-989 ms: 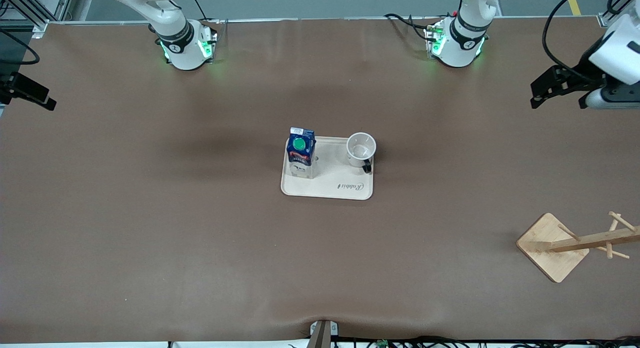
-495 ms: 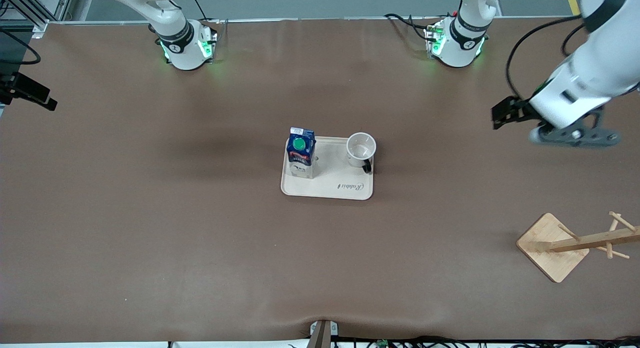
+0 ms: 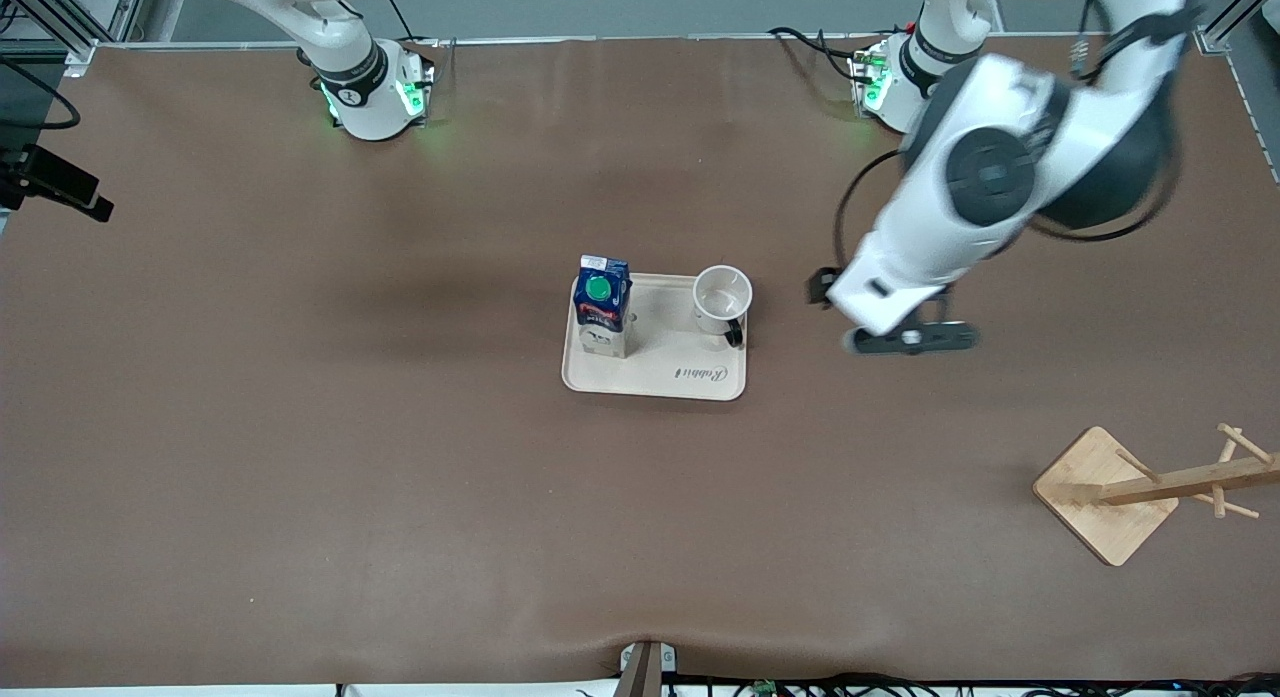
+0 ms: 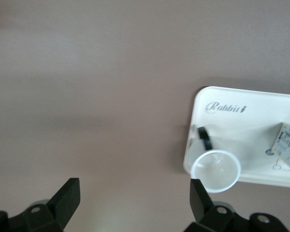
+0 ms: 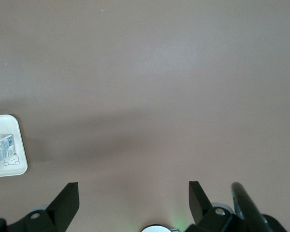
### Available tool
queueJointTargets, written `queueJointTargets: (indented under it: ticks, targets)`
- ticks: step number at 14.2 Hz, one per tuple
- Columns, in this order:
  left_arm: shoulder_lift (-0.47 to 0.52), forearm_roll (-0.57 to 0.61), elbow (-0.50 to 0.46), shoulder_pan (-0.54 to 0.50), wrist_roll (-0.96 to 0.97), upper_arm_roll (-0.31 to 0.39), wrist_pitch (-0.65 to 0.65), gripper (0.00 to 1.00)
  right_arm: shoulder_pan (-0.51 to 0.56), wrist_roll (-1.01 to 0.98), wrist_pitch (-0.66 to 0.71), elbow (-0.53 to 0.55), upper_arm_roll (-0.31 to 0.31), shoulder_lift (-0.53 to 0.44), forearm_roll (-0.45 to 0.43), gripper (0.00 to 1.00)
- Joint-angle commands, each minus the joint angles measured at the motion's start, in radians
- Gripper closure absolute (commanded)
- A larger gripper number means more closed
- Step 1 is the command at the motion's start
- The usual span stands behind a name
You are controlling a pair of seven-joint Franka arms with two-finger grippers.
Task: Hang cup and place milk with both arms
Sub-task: 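Lower the left gripper into the white mug and grip its rim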
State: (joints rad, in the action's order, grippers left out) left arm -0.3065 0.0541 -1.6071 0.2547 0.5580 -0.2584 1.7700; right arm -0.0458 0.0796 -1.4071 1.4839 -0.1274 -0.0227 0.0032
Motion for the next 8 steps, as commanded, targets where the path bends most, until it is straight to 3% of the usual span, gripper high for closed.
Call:
queueJointTargets:
  ticks: [1, 5, 8]
  targets:
    - [-0.006, 0.016, -0.127, 0.055, 0.097, 0.001, 0.170, 0.00, 0.012, -0.011, -0.007, 0.001, 0.006, -0.010, 0.011, 0.00]
    - [0.006, 0.018, -0.363, 0.100, 0.193, -0.001, 0.443, 0.00, 0.017, -0.009, -0.007, -0.002, 0.005, -0.006, 0.011, 0.00]
    - [0.006, 0.018, -0.471, 0.115, 0.265, -0.004, 0.580, 0.00, 0.015, -0.009, -0.042, -0.002, 0.006, -0.003, 0.012, 0.00]
